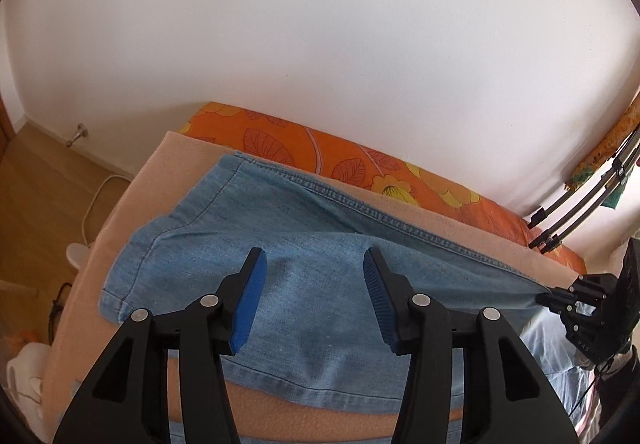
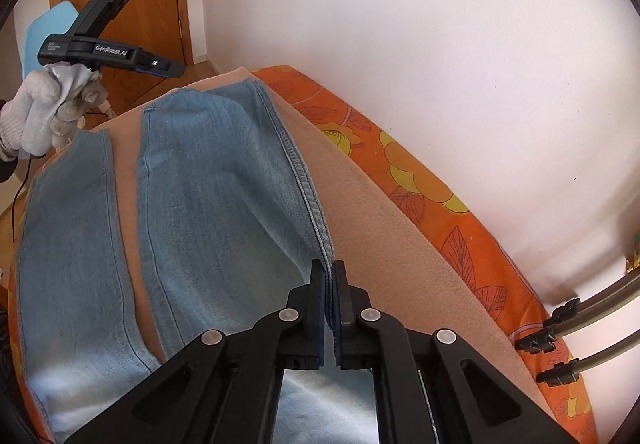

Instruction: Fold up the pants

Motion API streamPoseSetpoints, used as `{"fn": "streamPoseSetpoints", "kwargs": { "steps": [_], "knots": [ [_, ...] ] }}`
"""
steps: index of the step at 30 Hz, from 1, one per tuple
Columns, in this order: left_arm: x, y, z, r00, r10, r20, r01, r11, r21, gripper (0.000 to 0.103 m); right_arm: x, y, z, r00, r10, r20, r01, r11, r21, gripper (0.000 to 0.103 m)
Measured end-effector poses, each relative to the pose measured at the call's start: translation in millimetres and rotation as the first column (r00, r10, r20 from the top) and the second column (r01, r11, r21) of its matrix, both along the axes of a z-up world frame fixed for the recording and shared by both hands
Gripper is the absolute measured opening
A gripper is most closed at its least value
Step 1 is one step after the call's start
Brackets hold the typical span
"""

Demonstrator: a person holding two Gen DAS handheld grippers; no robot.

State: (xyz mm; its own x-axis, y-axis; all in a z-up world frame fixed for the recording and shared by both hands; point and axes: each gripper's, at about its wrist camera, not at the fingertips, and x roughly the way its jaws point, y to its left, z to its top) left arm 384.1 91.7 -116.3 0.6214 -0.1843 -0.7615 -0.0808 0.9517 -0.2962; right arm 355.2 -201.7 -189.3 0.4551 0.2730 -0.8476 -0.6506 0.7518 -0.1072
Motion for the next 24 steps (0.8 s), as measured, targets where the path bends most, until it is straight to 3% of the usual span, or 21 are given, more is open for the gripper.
{"fn": "streamPoseSetpoints", "kwargs": {
  "steps": [4,5,8,15,19,20,21,24],
  "knots": [
    [25,-19,-4,0.998,-0.035,-0.044,0.033,0.998,-0.06,0.052,-40,12,-4,0.999,0.04,0.009,-0.04,0.999,-0.017,0.0],
    [33,-24,-7,0.997,-0.039,-0.063,0.035,0.997,-0.069,0.057,-51,11,-5,0.999,0.051,0.006,-0.051,0.998,-0.021,0.0],
    [59,-38,-23,0.988,-0.047,-0.149,0.036,0.997,-0.074,0.058,-67,18,-15,0.997,0.075,-0.01,-0.075,0.997,-0.028,0.0],
    [87,-63,-51,0.958,-0.003,-0.286,0.013,0.999,0.031,0.058,-80,21,-25,0.996,0.088,0.027,-0.087,0.995,-0.045,0.0],
    [95,-61,-62,0.951,0.032,-0.308,-0.029,0.999,0.014,0.058,-86,19,-25,0.994,0.099,0.047,-0.097,0.994,-0.049,0.0],
    [95,-61,-64,0.951,0.035,-0.309,-0.032,0.999,0.017,0.053,-87,19,-26,0.993,0.102,0.05,-0.1,0.994,-0.052,0.0],
    [96,-60,-66,0.95,0.038,-0.309,-0.032,0.999,0.026,0.037,-87,18,-27,0.993,0.105,0.054,-0.102,0.993,-0.057,0.0],
    [94,-59,-72,0.954,0.038,-0.296,-0.031,0.999,0.028,0.006,-87,22,-30,0.992,0.11,0.064,-0.106,0.992,-0.065,0.0]
  ]
}}
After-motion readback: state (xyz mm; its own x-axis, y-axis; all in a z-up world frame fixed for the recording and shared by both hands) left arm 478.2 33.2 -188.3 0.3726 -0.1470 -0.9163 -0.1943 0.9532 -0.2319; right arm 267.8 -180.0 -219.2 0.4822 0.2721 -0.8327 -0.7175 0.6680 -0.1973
